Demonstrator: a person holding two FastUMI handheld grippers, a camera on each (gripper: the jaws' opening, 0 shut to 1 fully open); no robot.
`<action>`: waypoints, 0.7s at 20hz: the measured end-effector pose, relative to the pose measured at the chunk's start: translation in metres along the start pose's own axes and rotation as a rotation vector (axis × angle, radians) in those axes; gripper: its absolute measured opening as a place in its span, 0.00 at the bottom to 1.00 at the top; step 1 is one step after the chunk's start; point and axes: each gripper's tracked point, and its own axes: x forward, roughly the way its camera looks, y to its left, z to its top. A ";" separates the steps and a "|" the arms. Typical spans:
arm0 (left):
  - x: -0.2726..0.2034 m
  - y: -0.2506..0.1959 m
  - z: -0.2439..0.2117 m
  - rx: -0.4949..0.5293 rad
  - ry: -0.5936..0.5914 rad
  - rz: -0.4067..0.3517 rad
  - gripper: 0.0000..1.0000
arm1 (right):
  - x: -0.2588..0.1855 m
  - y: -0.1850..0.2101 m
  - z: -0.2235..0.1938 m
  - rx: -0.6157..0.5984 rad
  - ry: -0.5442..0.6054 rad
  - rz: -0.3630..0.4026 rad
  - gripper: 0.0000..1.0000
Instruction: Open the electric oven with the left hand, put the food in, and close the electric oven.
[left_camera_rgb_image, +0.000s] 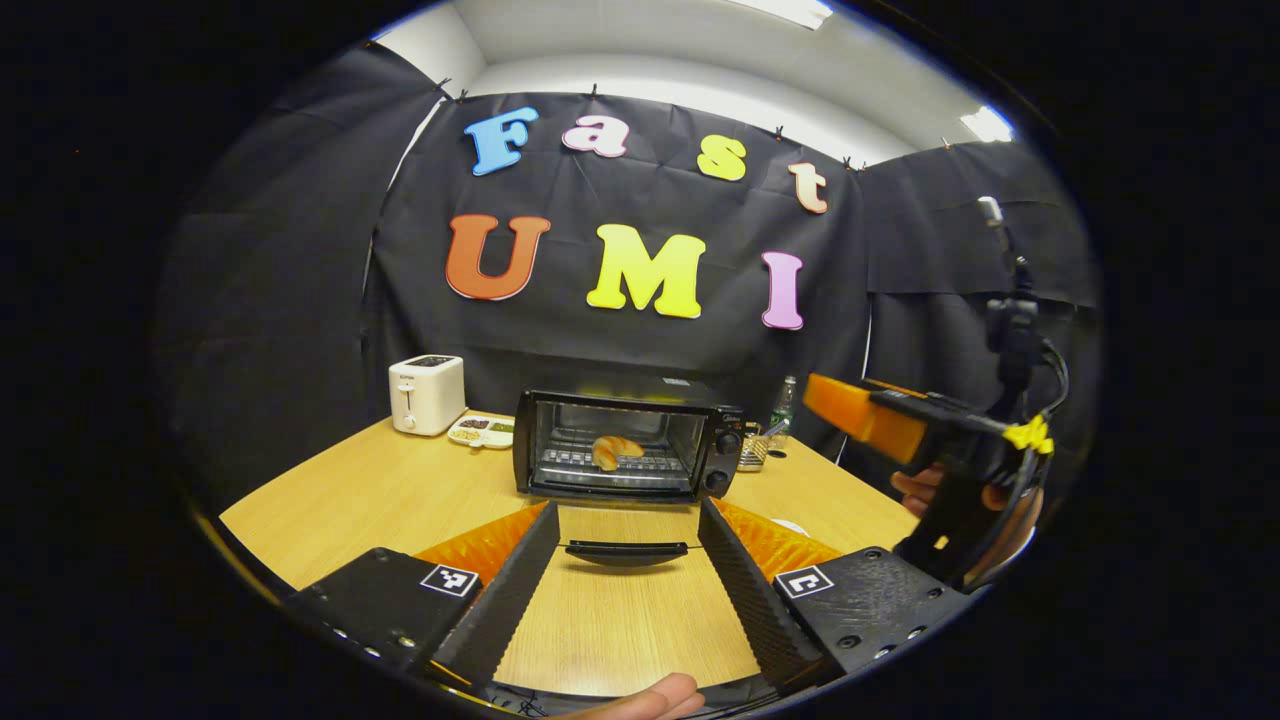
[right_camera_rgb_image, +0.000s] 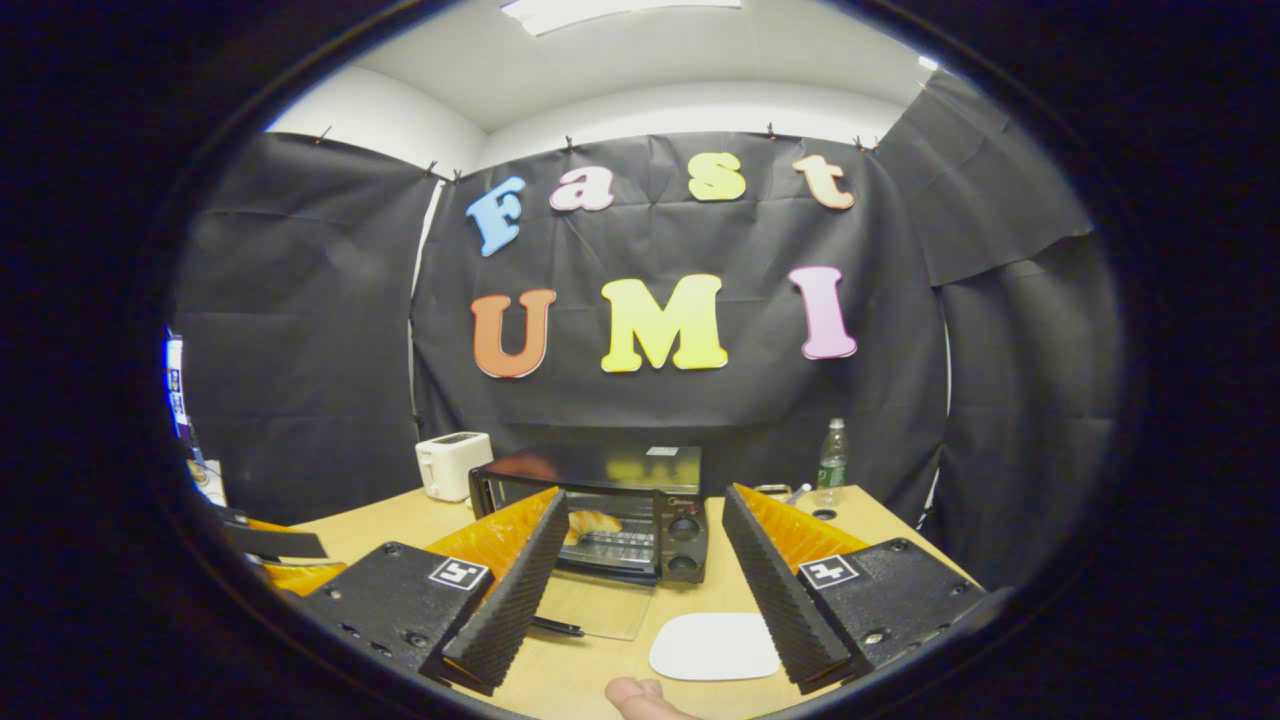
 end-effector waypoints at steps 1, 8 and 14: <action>0.010 -0.002 -0.009 0.010 0.025 0.000 0.92 | -0.012 -0.008 0.005 0.009 -0.007 -0.001 0.96; 0.077 -0.009 -0.096 0.032 0.280 0.011 0.92 | -0.085 -0.069 0.043 0.022 -0.080 -0.078 0.98; 0.098 0.010 -0.131 0.028 0.373 0.072 0.93 | -0.126 -0.100 0.050 0.030 -0.121 -0.078 0.96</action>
